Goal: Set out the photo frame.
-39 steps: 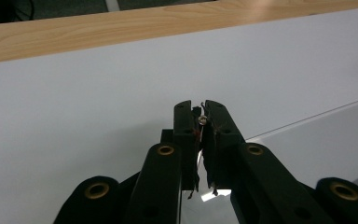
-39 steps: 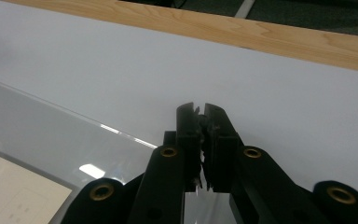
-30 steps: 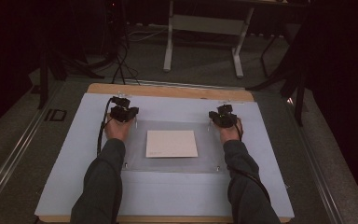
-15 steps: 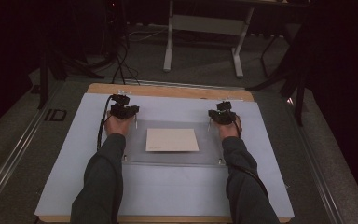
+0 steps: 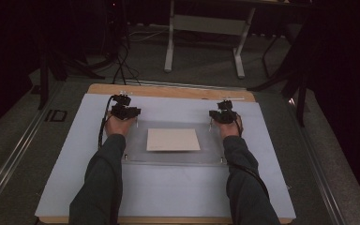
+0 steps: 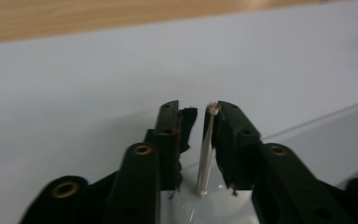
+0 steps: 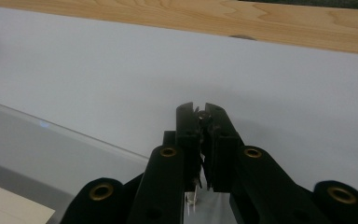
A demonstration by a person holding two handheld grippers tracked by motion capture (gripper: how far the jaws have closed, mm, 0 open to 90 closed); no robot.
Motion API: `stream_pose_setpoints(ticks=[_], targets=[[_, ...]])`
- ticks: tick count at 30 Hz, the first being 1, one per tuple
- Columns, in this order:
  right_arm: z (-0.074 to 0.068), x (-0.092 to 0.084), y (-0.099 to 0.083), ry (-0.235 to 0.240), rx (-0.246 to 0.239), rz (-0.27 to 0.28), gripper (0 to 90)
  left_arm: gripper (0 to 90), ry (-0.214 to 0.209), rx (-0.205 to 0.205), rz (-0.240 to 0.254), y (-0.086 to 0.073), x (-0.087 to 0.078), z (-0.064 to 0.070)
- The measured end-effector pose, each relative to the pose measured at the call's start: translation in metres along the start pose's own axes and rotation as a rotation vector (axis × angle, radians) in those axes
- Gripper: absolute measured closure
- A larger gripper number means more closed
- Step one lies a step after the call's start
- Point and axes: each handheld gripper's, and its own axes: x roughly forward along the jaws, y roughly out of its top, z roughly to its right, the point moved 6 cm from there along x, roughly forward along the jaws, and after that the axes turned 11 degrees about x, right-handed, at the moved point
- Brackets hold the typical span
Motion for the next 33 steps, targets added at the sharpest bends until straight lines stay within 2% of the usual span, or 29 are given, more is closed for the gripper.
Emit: stream_pose_setpoints(ticks=[3, 6, 8, 9, 10, 15, 18, 20, 22, 23, 24, 26, 27, 32, 33], targets=[[0.000, 0.000, 0.000, 0.004, 0.004, 0.000, 85.8, 67.3, -0.019, -0.003, 0.026, -0.004, -0.002, 0.001], [0.001, 0.001, 0.000, 0.009, 0.009, -0.002, 85.8, 64.0, -0.034, -0.043, 0.070, -0.007, -0.011, -0.002], [0.001, 0.001, 0.000, 0.010, 0.011, -0.002, 85.8, 63.0, -0.028, -0.091, 0.123, -0.011, -0.021, -0.004], [0.001, 0.001, 0.000, 0.009, 0.010, 0.000, 85.8, 63.0, -0.028, -0.092, 0.137, -0.013, -0.026, -0.006], [0.001, 0.000, 0.000, 0.010, 0.010, 0.000, 85.8, 63.0, -0.013, -0.080, 0.159, -0.018, -0.034, -0.007], [0.001, 0.000, -0.001, 0.013, 0.011, 0.003, 85.9, 62.9, 0.026, -0.017, 0.193, -0.035, -0.059, -0.008], [0.001, 0.001, -0.001, 0.015, 0.014, 0.002, 85.9, 63.0, 0.032, -0.008, 0.223, -0.044, -0.072, -0.005], [0.001, 0.000, -0.001, 0.017, 0.012, 0.004, 85.9, 63.0, 0.024, -0.029, 0.268, -0.050, -0.083, -0.003], [0.001, 0.000, -0.002, 0.018, 0.015, 0.004, 85.9, 63.0, 0.024, -0.029, 0.268, -0.050, -0.083, -0.003], [0.001, 0.000, -0.002, 0.018, 0.013, 0.006, 85.9, 63.1, 0.028, -0.026, 0.295, -0.058, -0.092, 0.002], [0.002, 0.000, -0.002, 0.020, 0.016, 0.006, 85.9, 63.1, 0.047, 0.018, 0.276, -0.066, -0.097, 0.007], [0.002, 0.000, -0.002, 0.021, 0.016, 0.007, 85.9, 63.1, 0.037, 0.045, 0.262, -0.073, -0.101, 0.012], [0.002, 0.000, -0.002, 0.022, 0.017, 0.006, 85.9, 63.0, 0.046, 0.054, 0.263, -0.077, -0.103, 0.014], [0.002, 0.000, -0.002, 0.024, 0.018, 0.006, 85.8, 63.0, 0.040, 0.070, 0.242, -0.097, -0.112, 0.023], [0.002, 0.000, -0.002, 0.024, 0.018, 0.006, 85.8, 63.0, 0.040, 0.070, 0.242, -0.097, -0.112, 0.023]])
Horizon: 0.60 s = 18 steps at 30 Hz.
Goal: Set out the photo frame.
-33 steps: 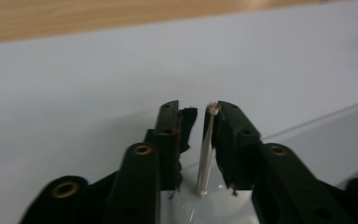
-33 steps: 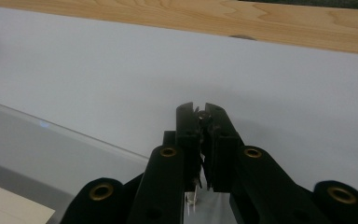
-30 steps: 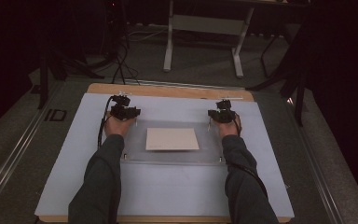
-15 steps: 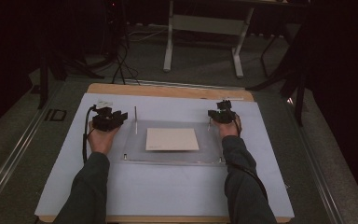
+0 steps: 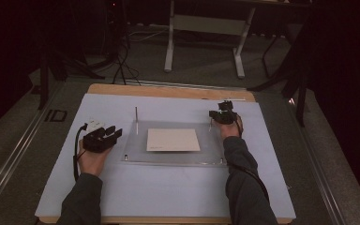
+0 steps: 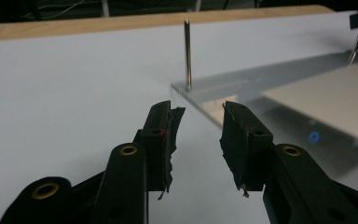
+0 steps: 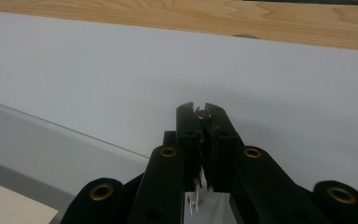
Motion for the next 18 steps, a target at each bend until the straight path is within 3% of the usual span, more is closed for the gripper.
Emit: stream_pose_setpoints(ticks=[1, 2, 7, 12, 15, 18], targets=[[0.000, 0.000, 0.000, 0.000, -0.001, 0.000, 85.8, 63.0, 0.000, 0.000, 0.000, 0.000, 0.000, 0.000], [0.000, 0.000, 0.000, 0.003, -0.001, 0.001, 85.9, 62.9, -0.006, 0.018, -0.020, -0.011, -0.008, 0.006], [0.000, 0.000, 0.000, 0.003, -0.001, 0.000, 85.9, 63.0, -0.035, 0.007, -0.023, -0.023, -0.015, 0.017], [0.000, 0.000, 0.000, 0.005, 0.001, 0.000, 85.8, 64.9, -0.093, 0.037, -0.068, -0.039, -0.021, 0.045], [0.001, 0.001, 0.000, 0.007, 0.002, 0.000, 85.8, 67.3, -0.118, 0.048, -0.069, -0.042, -0.025, 0.054], [0.001, 0.000, 0.000, 0.009, 0.003, 0.001, 85.9, 71.5, -0.151, 0.041, -0.027, -0.044, -0.035, 0.070]])
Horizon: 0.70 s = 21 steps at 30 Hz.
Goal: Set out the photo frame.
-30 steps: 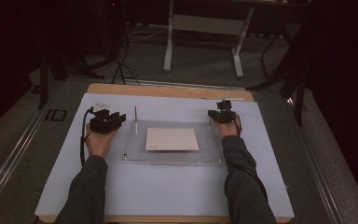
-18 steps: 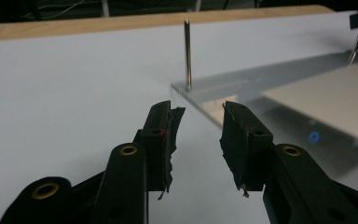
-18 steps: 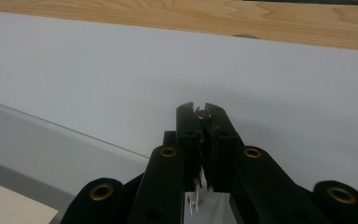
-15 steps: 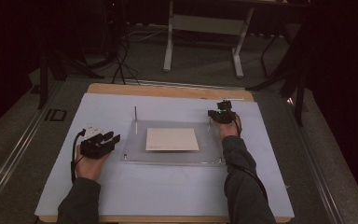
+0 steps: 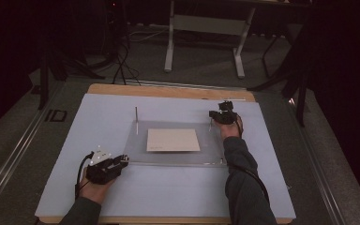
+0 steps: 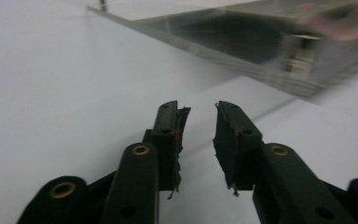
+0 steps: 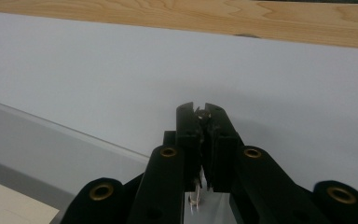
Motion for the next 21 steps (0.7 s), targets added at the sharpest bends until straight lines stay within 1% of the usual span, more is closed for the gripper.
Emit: stream_pose_setpoints(ticks=[2, 3, 4, 5, 6, 7, 8, 10, 11, 12, 13, 14, 15, 16, 19, 20, 21], targets=[[0.000, 0.000, 0.000, 0.001, 0.000, 0.000, 85.8, 75.3, -0.008, 0.014, 0.026, 0.003, -0.006, 0.005], [0.000, 0.000, 0.000, 0.001, 0.000, 0.000, 85.8, 78.0, -0.008, 0.014, 0.026, 0.003, -0.006, 0.005], [0.000, 0.000, 0.000, 0.001, 0.000, 0.000, 85.8, 80.7, -0.020, 0.011, 0.059, 0.005, -0.012, 0.010], [0.000, 0.000, 0.000, 0.001, 0.000, 0.000, 85.8, 82.9, -0.020, 0.011, 0.059, 0.005, -0.012, 0.010], [0.000, 0.000, 0.000, 0.002, 0.000, 0.000, 85.8, 85.7, -0.011, 0.029, 0.059, 0.006, -0.014, 0.014], [0.000, 0.000, 0.000, 0.002, 0.000, 0.000, 85.8, 88.1, -0.011, 0.029, 0.059, 0.006, -0.014, 0.014], [0.000, 0.000, 0.000, 0.002, 0.000, -0.001, 85.8, 88.1, -0.017, 0.032, 0.056, 0.007, -0.014, 0.017], [0.000, 0.000, 0.000, 0.002, -0.001, -0.001, 85.8, 89.7, -0.020, 0.047, 0.063, 0.011, -0.012, 0.024], [0.000, 0.000, 0.000, 0.002, -0.001, -0.001, 85.8, 89.8, -0.020, 0.047, 0.063, 0.011, -0.012, 0.024], [0.000, 0.000, 0.000, 0.002, -0.001, -0.002, 85.8, 89.8, -0.022, 0.050, 0.089, 0.016, -0.013, 0.030], [0.000, 0.000, 0.000, 0.004, -0.001, -0.002, 85.8, 89.8, -0.022, 0.050, 0.089, 0.016, -0.013, 0.030], [0.000, 0.000, 0.000, 0.003, -0.001, -0.003, 85.8, 89.8, -0.012, 0.059, 0.102, 0.020, -0.012, 0.036], [0.000, 0.000, 0.000, 0.003, -0.001, -0.003, 85.8, 89.8, -0.012, 0.059, 0.102, 0.020, -0.012, 0.036], [0.000, 0.000, 0.000, 0.005, -0.001, -0.004, 85.8, 89.8, -0.026, 0.068, 0.091, 0.023, -0.009, 0.040], [0.000, 0.000, 0.000, 0.004, -0.001, -0.001, 85.7, 89.8, -0.014, 0.070, 0.093, 0.025, -0.006, 0.041], [0.000, 0.000, 0.000, 0.005, -0.001, -0.002, 85.8, 89.8, -0.016, 0.058, 0.094, 0.028, -0.003, 0.043], [0.000, 0.000, 0.000, 0.004, -0.001, -0.003, 85.7, 89.7, -0.016, 0.058, 0.094, 0.028, -0.003, 0.043]])
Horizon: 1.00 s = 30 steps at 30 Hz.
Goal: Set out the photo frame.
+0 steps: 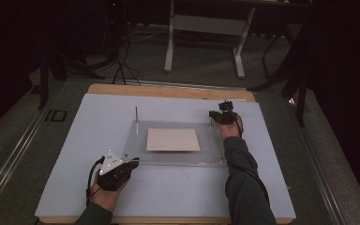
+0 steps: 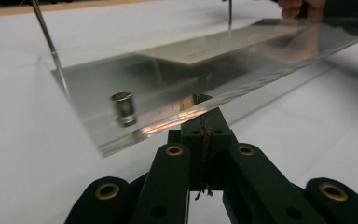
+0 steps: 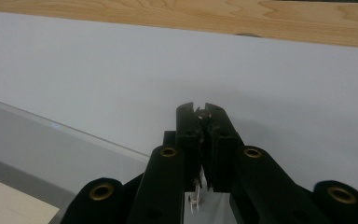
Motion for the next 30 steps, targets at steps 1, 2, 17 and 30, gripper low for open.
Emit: stream_pose_setpoints(ticks=[1, 2, 17, 30], targets=[[0.000, 0.000, 0.000, 0.000, 0.000, -0.001, 85.7, 89.8, -0.006, 0.007, 0.008, 0.003, 0.002, 0.003], [0.000, 0.000, 0.000, 0.002, 0.001, -0.003, 85.7, 89.8, -0.006, 0.007, 0.008, 0.003, 0.002, 0.003], [0.003, 0.002, 0.006, 0.031, 0.011, -0.053, 85.1, 89.7, -0.012, 0.059, 0.041, 0.039, 0.008, 0.004], [0.003, 0.002, 0.007, 0.004, -0.031, -0.072, 72.6, 89.5, -0.025, 0.116, 0.030, 0.070, 0.013, -0.006]])
